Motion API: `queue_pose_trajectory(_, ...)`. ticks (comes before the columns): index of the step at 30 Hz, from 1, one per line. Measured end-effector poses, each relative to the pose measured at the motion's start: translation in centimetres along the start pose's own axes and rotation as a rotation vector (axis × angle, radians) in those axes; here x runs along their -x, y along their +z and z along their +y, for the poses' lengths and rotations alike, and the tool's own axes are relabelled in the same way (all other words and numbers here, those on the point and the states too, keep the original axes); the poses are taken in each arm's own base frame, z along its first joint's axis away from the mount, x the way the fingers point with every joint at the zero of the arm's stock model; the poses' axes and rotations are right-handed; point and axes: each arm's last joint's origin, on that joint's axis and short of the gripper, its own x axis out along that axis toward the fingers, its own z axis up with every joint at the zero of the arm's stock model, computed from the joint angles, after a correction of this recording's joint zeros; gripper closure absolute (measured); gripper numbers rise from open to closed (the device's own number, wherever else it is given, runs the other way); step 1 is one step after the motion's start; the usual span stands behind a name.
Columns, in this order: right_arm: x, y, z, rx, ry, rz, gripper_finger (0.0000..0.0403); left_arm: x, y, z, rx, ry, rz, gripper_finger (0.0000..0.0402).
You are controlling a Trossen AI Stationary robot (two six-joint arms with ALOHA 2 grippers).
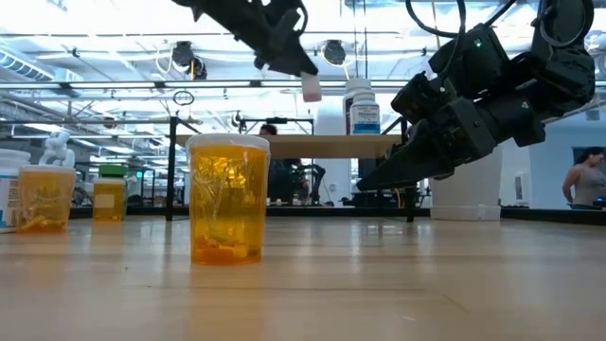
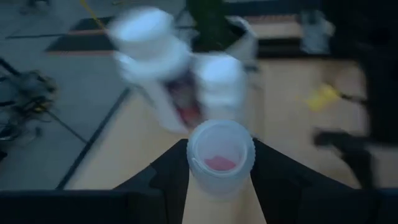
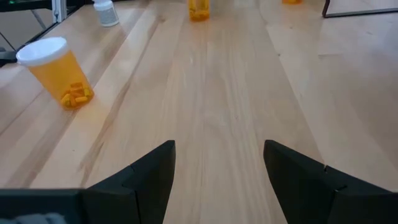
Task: Pick and place medicine bottles onto shelf by color
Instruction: Put the transparent medicine bottle on the shelf
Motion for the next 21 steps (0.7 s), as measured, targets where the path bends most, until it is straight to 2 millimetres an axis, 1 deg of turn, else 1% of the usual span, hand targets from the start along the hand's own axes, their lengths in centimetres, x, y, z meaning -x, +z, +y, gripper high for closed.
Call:
queue_pose_trajectory(2, 0.0, 0.0, 0.0, -0.004, 0.001, -0.001, 0.0165, -0.5, 0.7, 2.0, 0.021, 0.007, -0.015, 0.0245)
queue_pose_trajectory(5, 0.0, 0.0, 0.0, -0.003, 0.001, -0.001, 0.0165, -1.9, 1.4, 4.6, 0.048, -0.002, -0.042, 0.0245)
queue_pose_trajectory(8, 0.0, 0.0, 0.0, 0.004, 0.001, -0.001, 0.0165, -4.2, 1.3, 6.8, 0.059, 0.024, -0.023, 0.0245)
queue_pose_trajectory(10, 0.0, 0.0, 0.0, 0.014, 0.0, -0.001, 0.0165, -5.7, 0.9, 8.2, 0.075, 0.04, 0.018, 0.0245)
queue_pose_trajectory(12, 0.0, 0.0, 0.0, 0.016, 0.0, -0.001, 0.0165, -6.8, 0.8, 9.4, 0.101, 0.051, 0.043, 0.0245)
queue_pose_trajectory(16, 0.0, 0.0, 0.0, 0.022, 0.0, -0.001, 0.0165, -8.3, 0.2, 10.9, 0.138, 0.017, 0.104, 0.0245)
queue_pose_trajectory(21, 0.0, 0.0, 0.0, 0.027, -0.001, -0.001, 0.0165, -9.4, -0.9, 11.0, 0.15, -0.015, 0.173, 0.0245)
